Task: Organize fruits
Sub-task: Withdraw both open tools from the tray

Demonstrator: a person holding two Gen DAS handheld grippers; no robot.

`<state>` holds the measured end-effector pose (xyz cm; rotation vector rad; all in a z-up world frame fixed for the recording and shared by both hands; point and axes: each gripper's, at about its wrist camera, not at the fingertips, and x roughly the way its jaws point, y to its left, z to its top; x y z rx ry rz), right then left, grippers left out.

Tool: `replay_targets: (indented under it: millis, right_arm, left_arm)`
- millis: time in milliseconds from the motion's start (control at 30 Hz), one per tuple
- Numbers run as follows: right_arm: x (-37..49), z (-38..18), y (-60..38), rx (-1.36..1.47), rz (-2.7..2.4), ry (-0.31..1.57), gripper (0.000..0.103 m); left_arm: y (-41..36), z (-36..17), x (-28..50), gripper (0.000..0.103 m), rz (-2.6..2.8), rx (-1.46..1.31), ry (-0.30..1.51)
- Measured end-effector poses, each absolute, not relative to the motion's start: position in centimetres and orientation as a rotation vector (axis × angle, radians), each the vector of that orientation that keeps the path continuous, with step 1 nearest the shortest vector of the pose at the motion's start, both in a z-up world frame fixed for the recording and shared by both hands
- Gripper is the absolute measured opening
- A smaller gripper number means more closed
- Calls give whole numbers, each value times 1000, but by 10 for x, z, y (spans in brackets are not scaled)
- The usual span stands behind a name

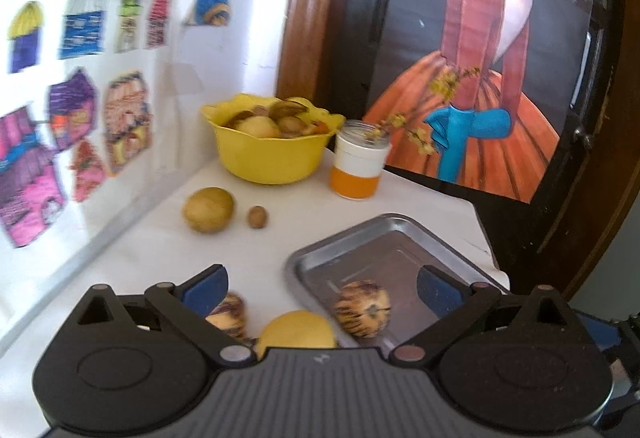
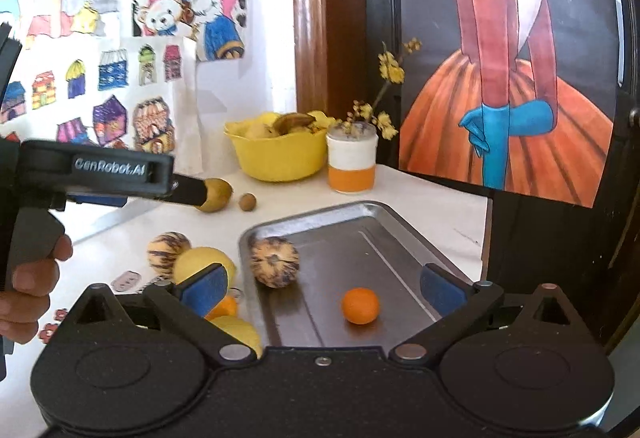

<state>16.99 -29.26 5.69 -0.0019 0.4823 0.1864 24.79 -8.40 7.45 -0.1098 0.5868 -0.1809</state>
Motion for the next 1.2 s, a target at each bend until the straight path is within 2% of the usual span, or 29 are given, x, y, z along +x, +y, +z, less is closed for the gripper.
replay_targets:
  millis: [533,1200]
  right_arm:
    - [112,70,-249,-36,222,486,102]
    - [84,30,-203,-20,294,721,102]
  left_arm:
    - [-16,62,169,102,-86,-123,601]
    - [27,21,112,102,17,-71,702]
